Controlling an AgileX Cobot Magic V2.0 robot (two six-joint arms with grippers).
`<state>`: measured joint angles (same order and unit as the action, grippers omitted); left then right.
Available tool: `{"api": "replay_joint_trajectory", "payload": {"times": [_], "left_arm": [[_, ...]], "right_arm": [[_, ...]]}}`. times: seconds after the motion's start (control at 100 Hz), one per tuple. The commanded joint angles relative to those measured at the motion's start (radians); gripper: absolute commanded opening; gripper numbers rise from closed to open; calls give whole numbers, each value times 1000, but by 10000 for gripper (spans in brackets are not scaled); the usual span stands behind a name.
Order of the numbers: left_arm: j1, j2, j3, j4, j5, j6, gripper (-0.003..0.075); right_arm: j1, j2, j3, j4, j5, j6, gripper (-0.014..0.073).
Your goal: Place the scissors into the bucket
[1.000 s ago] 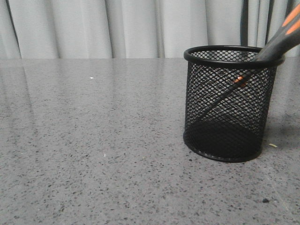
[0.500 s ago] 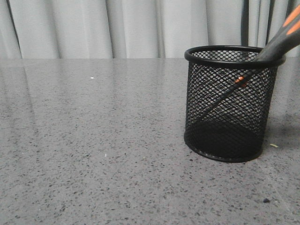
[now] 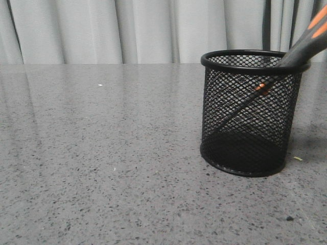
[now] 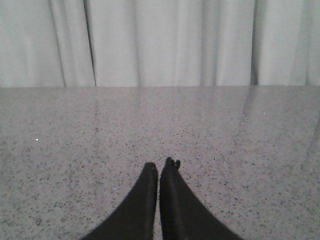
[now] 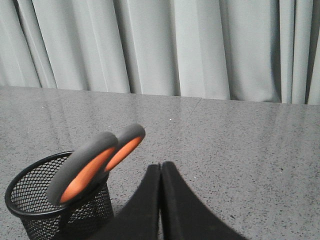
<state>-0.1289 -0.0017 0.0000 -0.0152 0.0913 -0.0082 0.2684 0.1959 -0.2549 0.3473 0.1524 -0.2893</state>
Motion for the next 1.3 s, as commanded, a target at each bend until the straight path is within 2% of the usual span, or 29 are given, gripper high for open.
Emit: {"api": "replay_joint_trajectory", "payload": {"times": [0.0,0.89,1.0,1.11,1.29], "left_arm": [[3,-28,41,-26,-34,-13,-20],[3,-28,41,-49,-16,-13,-20],[3,-28,41,-49,-16,-13,-20],[3,-28,41,-49,-16,-13,-20],[3,-28,41,-49,-16,-13,-20]], "right_arm": [[4,8,-27,-1,-76,-4,-55],[4,8,-27,-1,-78,-4,-55],[-3,8,-25,-58,-97,24,-55],[-54,8,-2,-268,-152,193,-55],[-163,-43,109,-286,-145,206,-55]]}}
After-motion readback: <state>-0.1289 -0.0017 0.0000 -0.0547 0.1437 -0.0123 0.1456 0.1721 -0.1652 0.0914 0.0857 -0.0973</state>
